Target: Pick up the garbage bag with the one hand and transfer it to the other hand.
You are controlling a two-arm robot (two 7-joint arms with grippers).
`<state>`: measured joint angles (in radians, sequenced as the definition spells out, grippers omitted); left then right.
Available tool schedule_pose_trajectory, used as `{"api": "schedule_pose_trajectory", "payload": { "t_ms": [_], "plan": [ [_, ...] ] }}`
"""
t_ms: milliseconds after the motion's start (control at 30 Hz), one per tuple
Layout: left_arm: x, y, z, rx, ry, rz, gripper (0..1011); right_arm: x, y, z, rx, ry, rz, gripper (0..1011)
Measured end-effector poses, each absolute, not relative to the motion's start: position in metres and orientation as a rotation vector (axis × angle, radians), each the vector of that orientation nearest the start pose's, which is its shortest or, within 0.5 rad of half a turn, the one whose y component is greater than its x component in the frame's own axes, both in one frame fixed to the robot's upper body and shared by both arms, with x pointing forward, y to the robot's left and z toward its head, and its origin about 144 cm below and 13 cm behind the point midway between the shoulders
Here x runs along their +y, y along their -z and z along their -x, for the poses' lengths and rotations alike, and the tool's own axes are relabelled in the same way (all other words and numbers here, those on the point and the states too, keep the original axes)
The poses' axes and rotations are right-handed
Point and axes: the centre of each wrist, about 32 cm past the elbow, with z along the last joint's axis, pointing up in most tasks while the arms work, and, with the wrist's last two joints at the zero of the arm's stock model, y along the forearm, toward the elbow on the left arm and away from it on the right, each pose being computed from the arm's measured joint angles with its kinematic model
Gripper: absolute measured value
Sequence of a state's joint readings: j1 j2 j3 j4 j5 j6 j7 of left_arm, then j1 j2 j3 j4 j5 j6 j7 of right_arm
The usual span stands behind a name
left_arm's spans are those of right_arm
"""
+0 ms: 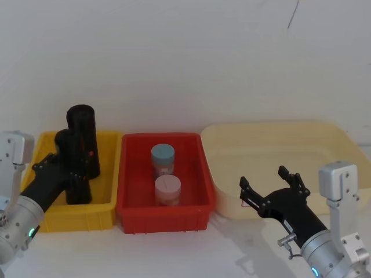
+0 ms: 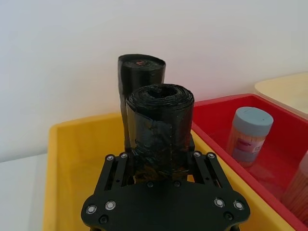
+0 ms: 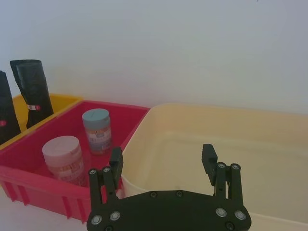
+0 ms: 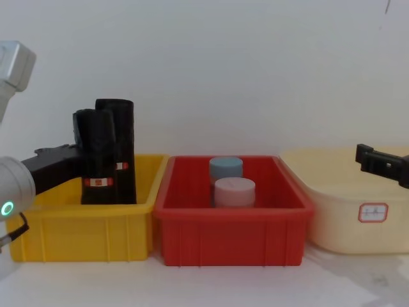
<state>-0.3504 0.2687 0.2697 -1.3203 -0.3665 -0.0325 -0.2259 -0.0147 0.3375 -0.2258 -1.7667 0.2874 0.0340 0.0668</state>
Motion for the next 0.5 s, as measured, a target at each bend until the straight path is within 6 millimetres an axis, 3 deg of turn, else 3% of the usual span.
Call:
{"api": "schedule_pose_trajectory", "payload": {
  "t_ms": [200, 500],
  "plan": [
    [0.244, -1.187, -0.551, -0.032, -1.132, 0.062, 516, -0.237, -1.189, -0.443, -0.075, 1.229, -0.026, 1000],
    [0.237, -1.209, -0.549, -0.097, -1.054, 0.058, 504, -0.237, -1.189, -0.443, -0.075, 1.23, -0.026, 1000]
  ]
}}
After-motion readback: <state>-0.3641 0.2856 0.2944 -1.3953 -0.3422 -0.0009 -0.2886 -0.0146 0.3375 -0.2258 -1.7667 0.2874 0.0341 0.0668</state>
